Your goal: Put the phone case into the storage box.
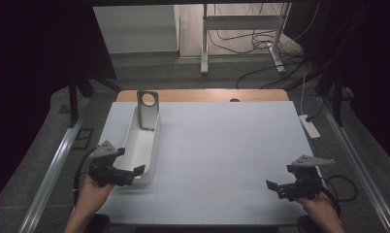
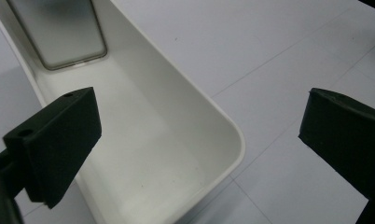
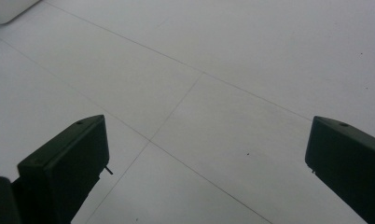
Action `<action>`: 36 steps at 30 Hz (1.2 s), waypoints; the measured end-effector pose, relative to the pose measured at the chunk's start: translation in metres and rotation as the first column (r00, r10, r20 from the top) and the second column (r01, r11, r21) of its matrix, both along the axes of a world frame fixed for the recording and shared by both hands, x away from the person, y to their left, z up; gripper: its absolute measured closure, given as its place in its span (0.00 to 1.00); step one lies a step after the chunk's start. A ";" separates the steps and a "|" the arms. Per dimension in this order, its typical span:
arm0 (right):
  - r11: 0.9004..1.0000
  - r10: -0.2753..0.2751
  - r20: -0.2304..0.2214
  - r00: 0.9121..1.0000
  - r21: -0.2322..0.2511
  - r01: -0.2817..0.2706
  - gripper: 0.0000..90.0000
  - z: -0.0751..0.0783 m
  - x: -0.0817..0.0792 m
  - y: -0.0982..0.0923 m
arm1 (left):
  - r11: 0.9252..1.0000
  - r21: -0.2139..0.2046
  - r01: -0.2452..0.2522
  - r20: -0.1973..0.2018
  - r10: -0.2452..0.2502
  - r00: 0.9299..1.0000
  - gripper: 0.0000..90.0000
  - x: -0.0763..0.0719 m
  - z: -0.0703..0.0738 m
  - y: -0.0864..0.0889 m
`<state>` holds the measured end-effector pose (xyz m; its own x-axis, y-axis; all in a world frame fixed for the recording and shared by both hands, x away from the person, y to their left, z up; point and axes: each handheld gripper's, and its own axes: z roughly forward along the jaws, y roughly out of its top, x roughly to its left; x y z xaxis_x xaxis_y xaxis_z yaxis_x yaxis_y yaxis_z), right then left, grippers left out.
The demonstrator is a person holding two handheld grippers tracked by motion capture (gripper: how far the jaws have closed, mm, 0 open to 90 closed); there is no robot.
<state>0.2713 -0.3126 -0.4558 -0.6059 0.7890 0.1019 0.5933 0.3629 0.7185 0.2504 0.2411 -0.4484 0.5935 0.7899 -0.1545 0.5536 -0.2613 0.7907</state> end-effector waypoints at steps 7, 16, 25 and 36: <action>1.000 0.001 0.000 1.000 -0.001 -0.001 0.00 0.000 0.000 0.000 | 1.000 -0.006 -0.011 -0.004 0.011 1.000 0.00 -0.008 -0.002 0.004; 1.000 0.000 0.001 1.000 0.000 0.000 0.00 0.000 0.000 0.000 | 1.000 -0.011 -0.011 -0.010 0.011 1.000 0.00 -0.017 -0.006 0.009; 1.000 0.001 0.001 1.000 -0.002 -0.001 0.00 0.000 0.000 0.001 | 1.000 0.007 -0.016 -0.022 0.016 1.000 0.00 -0.025 -0.009 0.011; 1.000 0.003 0.001 1.000 -0.003 -0.003 0.00 0.000 0.000 0.001 | 1.000 0.019 -0.019 -0.044 0.020 0.999 0.00 -0.034 -0.014 0.010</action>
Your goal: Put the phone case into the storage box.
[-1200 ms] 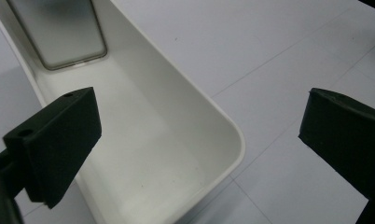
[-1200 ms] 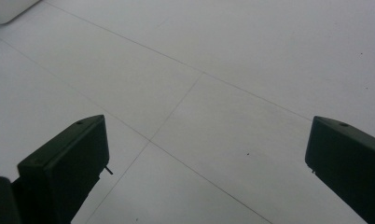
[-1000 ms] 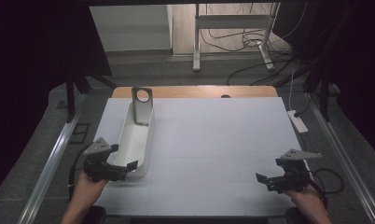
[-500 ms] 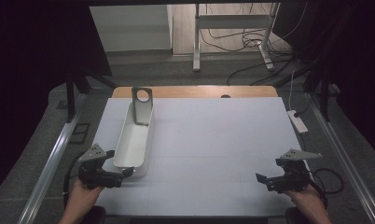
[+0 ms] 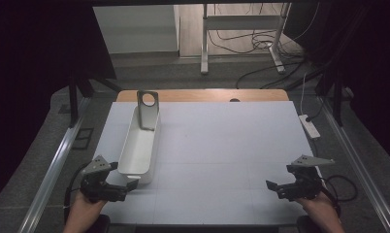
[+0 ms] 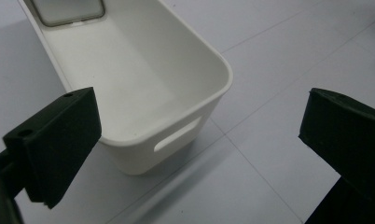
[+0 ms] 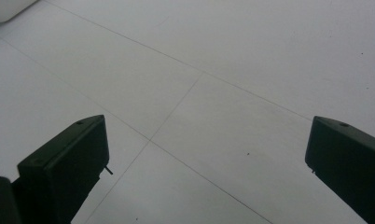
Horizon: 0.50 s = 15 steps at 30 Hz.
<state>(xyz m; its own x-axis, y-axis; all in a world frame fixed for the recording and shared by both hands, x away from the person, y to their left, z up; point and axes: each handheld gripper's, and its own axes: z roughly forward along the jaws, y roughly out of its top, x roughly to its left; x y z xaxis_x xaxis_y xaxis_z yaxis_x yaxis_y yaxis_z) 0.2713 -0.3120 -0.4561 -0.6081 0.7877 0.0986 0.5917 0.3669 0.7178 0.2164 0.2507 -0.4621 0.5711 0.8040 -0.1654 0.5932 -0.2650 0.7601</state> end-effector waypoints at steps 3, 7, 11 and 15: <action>1.000 0.000 0.000 1.000 0.000 0.000 0.00 0.000 0.000 0.000 | 1.000 0.003 0.000 -0.005 0.000 1.000 0.00 -0.002 -0.001 0.000; 1.000 0.000 0.000 1.000 -0.001 0.000 0.00 0.000 0.000 0.000 | 1.000 0.019 -0.006 -0.021 0.006 1.000 0.00 -0.005 -0.004 -0.001; 1.000 0.000 0.000 1.000 -0.001 0.000 0.00 0.000 0.000 0.000 | 0.999 0.036 -0.012 -0.036 0.014 0.999 0.00 -0.008 -0.008 -0.001; 1.000 0.001 -0.002 1.000 -0.001 -0.001 0.00 0.000 0.000 0.000 | 0.998 0.061 -0.019 -0.047 0.022 0.999 0.00 -0.010 -0.010 -0.002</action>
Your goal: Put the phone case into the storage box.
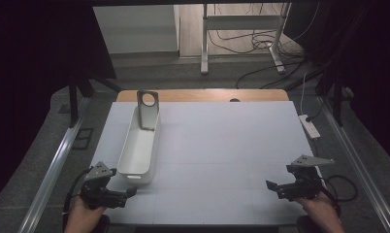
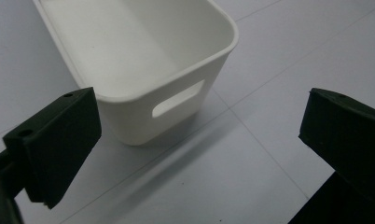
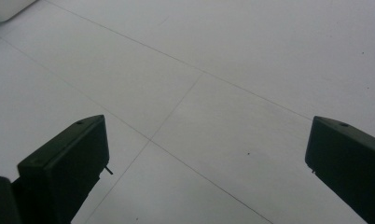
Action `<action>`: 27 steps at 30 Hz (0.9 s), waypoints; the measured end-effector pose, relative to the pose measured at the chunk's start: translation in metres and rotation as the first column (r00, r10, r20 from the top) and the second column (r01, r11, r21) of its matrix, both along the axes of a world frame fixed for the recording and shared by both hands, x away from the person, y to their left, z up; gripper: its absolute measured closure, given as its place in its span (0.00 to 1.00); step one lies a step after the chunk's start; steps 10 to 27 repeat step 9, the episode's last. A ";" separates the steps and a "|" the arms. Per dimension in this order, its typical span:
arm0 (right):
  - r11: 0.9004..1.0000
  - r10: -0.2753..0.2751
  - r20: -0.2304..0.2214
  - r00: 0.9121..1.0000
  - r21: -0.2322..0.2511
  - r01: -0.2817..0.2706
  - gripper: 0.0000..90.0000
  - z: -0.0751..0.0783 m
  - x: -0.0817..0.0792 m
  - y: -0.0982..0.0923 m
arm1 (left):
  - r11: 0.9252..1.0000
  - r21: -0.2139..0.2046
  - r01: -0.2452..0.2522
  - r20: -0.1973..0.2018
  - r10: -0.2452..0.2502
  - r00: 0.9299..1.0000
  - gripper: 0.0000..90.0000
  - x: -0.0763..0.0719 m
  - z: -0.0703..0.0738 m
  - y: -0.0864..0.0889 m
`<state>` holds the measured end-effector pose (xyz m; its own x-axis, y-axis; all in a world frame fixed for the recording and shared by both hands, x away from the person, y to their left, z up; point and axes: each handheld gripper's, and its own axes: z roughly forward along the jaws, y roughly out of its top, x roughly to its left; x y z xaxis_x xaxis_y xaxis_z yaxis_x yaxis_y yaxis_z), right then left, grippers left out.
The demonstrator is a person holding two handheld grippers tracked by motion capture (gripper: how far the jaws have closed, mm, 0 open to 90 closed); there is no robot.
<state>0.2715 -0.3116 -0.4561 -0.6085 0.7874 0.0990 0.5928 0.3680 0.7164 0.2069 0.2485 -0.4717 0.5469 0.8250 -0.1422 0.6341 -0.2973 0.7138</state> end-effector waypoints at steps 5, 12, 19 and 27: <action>1.000 0.002 0.000 1.000 -0.002 -0.002 0.00 0.000 0.000 0.000 | 0.999 0.044 -0.011 -0.031 0.012 0.999 0.00 0.003 -0.002 -0.004; 1.000 0.007 0.000 1.000 -0.006 -0.007 0.00 0.000 0.000 0.000 | 0.999 0.038 -0.024 -0.031 0.026 0.999 0.00 0.003 -0.002 -0.003; 1.000 0.007 0.000 1.000 -0.006 -0.007 0.00 0.000 0.000 0.000 | 0.999 0.038 -0.024 -0.031 0.026 0.999 0.00 0.003 -0.002 -0.003; 1.000 0.007 0.000 1.000 -0.006 -0.007 0.00 0.000 0.000 0.000 | 0.999 0.038 -0.024 -0.031 0.026 0.999 0.00 0.003 -0.002 -0.003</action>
